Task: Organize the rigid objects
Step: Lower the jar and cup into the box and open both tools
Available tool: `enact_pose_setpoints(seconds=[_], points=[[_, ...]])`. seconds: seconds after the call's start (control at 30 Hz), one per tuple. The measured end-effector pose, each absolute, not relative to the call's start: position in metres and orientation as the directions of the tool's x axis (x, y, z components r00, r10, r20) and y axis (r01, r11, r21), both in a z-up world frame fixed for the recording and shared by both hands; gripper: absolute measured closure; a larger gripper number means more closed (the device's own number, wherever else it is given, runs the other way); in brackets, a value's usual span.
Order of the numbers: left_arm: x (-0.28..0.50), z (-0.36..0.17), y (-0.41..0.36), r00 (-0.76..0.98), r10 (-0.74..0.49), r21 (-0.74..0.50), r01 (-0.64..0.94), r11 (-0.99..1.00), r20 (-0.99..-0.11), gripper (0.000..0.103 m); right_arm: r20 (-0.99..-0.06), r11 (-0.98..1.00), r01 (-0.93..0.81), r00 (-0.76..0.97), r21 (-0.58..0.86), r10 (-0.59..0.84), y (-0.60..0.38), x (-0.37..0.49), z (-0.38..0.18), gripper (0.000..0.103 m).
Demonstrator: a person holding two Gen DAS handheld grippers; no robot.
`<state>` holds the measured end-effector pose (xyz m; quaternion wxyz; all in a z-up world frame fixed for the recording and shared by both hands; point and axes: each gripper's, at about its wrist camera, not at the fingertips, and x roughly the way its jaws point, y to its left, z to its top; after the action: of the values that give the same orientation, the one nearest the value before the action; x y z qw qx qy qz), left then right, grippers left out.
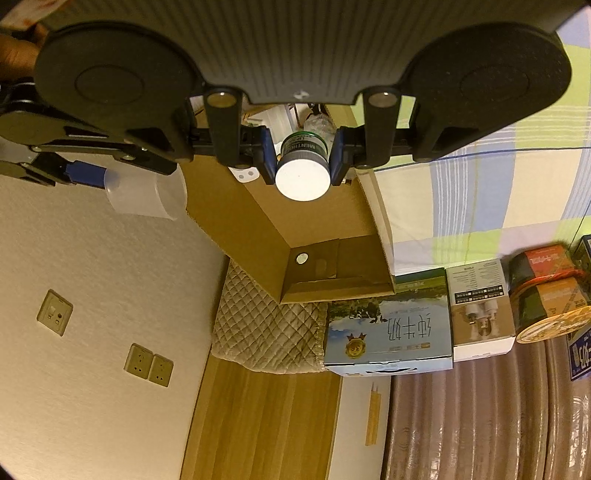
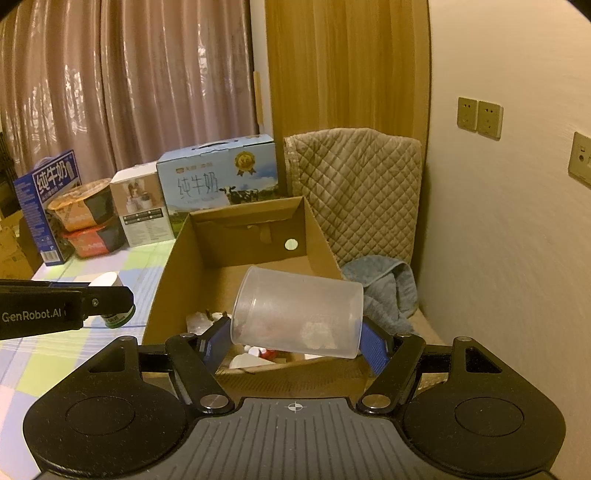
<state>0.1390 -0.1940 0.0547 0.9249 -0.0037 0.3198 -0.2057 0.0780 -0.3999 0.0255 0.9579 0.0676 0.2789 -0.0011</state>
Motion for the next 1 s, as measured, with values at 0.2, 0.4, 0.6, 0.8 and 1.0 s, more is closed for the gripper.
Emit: enact_pose_setpoints(seconds=[0.2,0.4,0.6,0.8,1.0], points=[[0.149,0.049,-0.199,0.702,-0.389,-0.145,0.383,0.912,-0.597,0.078,-0.541,0.993,0.032,0.840,0.118,0.037,-0.403,0.091,0.023,0.034],[0.159,0.042,-0.206,0.690,-0.396,-0.147,0.392,0.908,-0.606,0.078,-0.547,0.994,0.028,0.837,0.106,0.034,-0.408,0.103,0.019,0.034],[0.172,0.035,-0.216,0.677,-0.393,-0.138,0.399,0.907,-0.622,0.078,-0.551,0.995,0.029,0.834,0.094,0.028,-0.412,0.113,0.017,0.034],[0.185,0.026,-0.223,0.658,-0.396,-0.144,0.404,0.903,-0.640,0.078,-0.560,0.996,0.031,0.828,0.089,0.024,-0.418,0.121,0.012,0.034],[0.194,0.021,-0.227,0.646,-0.401,-0.152,0.407,0.901,-0.649,0.078,-0.564,0.996,0.030,0.825,0.088,0.025,-0.419,0.125,0.010,0.034]])
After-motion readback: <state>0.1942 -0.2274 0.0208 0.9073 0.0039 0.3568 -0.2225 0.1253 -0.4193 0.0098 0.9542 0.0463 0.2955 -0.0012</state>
